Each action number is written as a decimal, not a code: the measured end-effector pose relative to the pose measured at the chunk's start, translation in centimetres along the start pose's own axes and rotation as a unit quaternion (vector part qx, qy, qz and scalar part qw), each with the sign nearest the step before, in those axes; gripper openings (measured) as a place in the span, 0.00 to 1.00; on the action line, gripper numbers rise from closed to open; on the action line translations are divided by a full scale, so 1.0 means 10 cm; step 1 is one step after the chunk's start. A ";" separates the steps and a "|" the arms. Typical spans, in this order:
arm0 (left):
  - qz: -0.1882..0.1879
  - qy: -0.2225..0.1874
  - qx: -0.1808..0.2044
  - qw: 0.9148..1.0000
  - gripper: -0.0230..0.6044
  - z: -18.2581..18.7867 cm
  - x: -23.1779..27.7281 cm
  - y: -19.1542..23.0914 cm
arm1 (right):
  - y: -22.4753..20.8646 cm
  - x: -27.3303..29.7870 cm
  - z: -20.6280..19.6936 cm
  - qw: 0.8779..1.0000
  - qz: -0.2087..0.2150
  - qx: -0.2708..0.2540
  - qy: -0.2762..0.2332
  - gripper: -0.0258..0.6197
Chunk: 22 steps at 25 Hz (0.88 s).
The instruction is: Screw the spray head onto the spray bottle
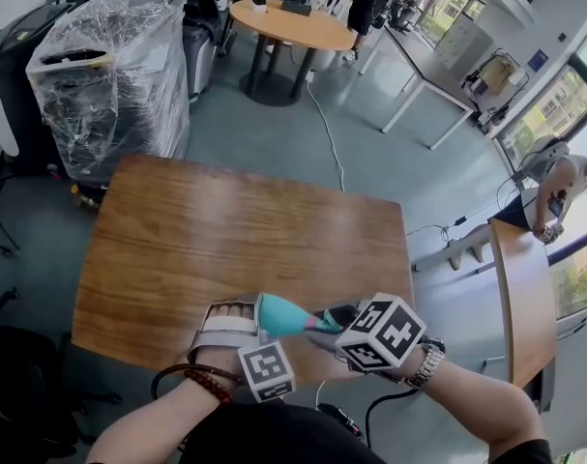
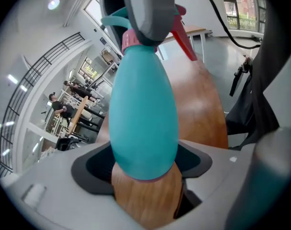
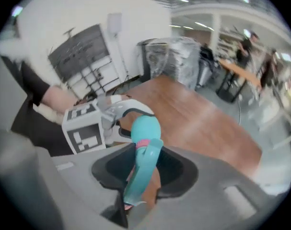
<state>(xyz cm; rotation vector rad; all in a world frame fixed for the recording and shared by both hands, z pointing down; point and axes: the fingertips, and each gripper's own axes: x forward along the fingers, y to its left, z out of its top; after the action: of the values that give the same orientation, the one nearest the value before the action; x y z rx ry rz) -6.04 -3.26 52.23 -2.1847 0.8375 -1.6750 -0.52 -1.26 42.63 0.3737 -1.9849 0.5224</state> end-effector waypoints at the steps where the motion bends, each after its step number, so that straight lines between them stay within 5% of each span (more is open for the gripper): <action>1: 0.010 0.003 0.007 1.000 0.69 -0.01 0.00 0.02 | -0.02 0.01 -0.01 0.996 0.026 0.086 -0.012 0.23; 3: 0.023 0.005 0.016 1.000 0.69 -0.03 0.01 0.04 | -0.04 0.02 -0.02 0.964 0.091 0.248 -0.037 0.23; 5: 0.022 0.001 0.013 1.000 0.69 -0.02 0.02 0.01 | -0.05 0.03 -0.03 0.931 0.131 0.335 -0.058 0.23; 10: -0.020 -0.032 -0.031 0.999 0.69 0.10 0.03 -0.14 | -0.06 -0.03 -0.07 0.942 0.101 0.312 -0.063 0.36; 13: -0.057 -0.057 -0.074 0.994 0.69 0.17 0.03 -0.22 | -0.04 -0.10 -0.02 0.959 0.093 0.260 -0.063 0.46; 18: -0.110 -0.098 -0.126 0.981 0.69 0.23 0.00 -0.31 | 0.07 -0.54 0.20 0.989 0.069 0.075 -0.104 0.54; 22: -0.149 -0.128 -0.125 0.973 0.69 0.25 -0.03 -0.36 | 0.37 -1.19 0.58 0.971 0.046 -0.162 -0.172 0.54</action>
<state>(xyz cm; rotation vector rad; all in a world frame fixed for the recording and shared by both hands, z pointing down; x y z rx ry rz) -2.72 -0.48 53.14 -2.7447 0.7114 -1.4212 -1.38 -0.67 28.96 0.1755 -2.3861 0.1893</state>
